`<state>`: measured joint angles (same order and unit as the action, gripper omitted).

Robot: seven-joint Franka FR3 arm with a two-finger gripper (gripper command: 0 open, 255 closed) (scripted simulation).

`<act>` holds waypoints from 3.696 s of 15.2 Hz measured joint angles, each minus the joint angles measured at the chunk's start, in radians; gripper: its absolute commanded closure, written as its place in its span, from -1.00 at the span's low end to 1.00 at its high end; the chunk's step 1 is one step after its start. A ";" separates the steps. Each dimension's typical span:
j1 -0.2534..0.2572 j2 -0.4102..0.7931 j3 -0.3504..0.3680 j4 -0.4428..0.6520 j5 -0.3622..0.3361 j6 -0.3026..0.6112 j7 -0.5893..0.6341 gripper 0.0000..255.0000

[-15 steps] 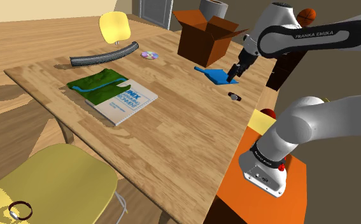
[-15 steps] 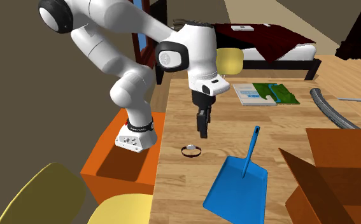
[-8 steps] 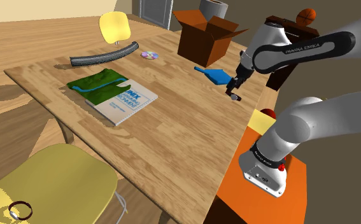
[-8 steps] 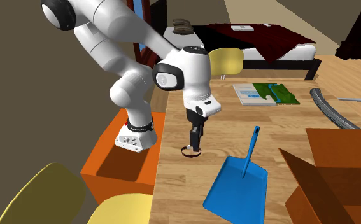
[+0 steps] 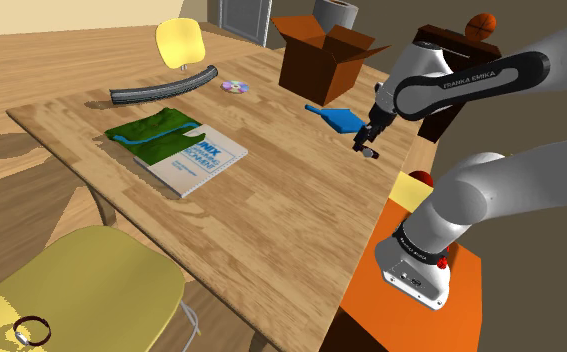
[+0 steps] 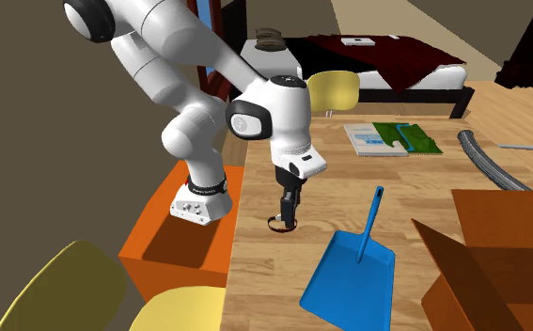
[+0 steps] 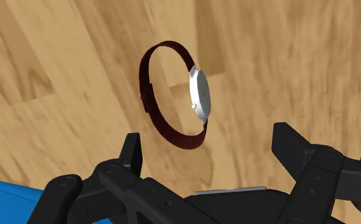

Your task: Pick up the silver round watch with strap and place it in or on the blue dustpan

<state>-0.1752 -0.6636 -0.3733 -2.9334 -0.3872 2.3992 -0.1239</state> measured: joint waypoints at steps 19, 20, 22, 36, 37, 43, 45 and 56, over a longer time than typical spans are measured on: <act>0.010 -0.083 0.025 0.051 0.030 -0.132 -0.009 1.00; 0.011 -0.090 0.027 0.061 0.034 -0.149 -0.012 1.00; 0.013 -0.101 0.036 0.081 0.042 -0.184 -0.016 1.00; 0.019 -0.123 0.101 0.226 0.107 -0.403 -0.049 1.00; 0.019 -0.123 0.105 0.235 0.111 -0.417 -0.051 1.00; 0.018 -0.129 0.129 0.316 0.136 -0.490 -0.060 1.00; 0.018 -0.127 0.128 0.356 0.144 -0.504 -0.065 1.00; 0.093 0.293 0.073 0.721 0.220 -0.421 -0.098 1.00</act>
<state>-0.0823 -0.3709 -0.3005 -2.2126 -0.1668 1.9779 -0.2222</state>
